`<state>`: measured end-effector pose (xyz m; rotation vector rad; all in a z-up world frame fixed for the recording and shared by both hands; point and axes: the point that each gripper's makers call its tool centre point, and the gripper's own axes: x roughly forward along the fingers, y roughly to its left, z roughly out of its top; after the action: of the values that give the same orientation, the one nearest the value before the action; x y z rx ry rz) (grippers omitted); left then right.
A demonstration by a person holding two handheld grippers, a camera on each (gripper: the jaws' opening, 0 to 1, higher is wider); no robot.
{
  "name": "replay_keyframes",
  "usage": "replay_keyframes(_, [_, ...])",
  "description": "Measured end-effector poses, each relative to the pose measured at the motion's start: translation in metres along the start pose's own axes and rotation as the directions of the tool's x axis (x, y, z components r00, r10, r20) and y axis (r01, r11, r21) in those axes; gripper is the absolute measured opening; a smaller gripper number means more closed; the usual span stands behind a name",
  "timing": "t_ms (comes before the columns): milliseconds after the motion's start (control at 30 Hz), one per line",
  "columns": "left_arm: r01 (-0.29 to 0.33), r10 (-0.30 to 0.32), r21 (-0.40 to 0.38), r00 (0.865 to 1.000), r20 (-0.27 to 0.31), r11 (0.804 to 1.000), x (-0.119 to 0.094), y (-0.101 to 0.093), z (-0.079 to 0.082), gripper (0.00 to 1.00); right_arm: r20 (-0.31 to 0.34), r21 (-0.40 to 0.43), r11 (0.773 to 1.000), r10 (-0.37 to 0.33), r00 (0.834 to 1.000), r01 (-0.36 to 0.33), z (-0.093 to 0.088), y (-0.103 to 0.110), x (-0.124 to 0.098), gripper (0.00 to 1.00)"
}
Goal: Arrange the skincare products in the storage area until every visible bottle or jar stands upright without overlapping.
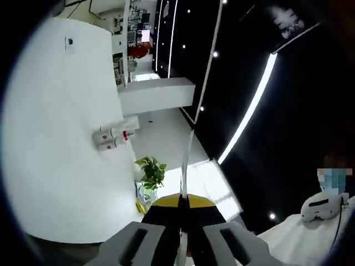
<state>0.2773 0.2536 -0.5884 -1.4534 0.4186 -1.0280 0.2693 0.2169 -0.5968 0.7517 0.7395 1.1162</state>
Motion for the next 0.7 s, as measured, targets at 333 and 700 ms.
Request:
replay_keyframes(333, [-0.034, 0.032, 0.115, 0.999, 0.018, 0.993, 0.003, -0.001, 0.001, 0.04, 0.115, 0.142, 0.984, 0.094, 0.989, -0.110, 0.013, 0.013, -0.007, 0.00])
replay_keyframes(700, [0.036, -0.036, 0.121, 0.999, -0.001, 0.992, 0.002, -0.015, 0.000, 0.02, 0.167, 0.157, 0.977, 0.117, 0.979, -0.143, 0.020, 0.015, -0.006, 0.00])
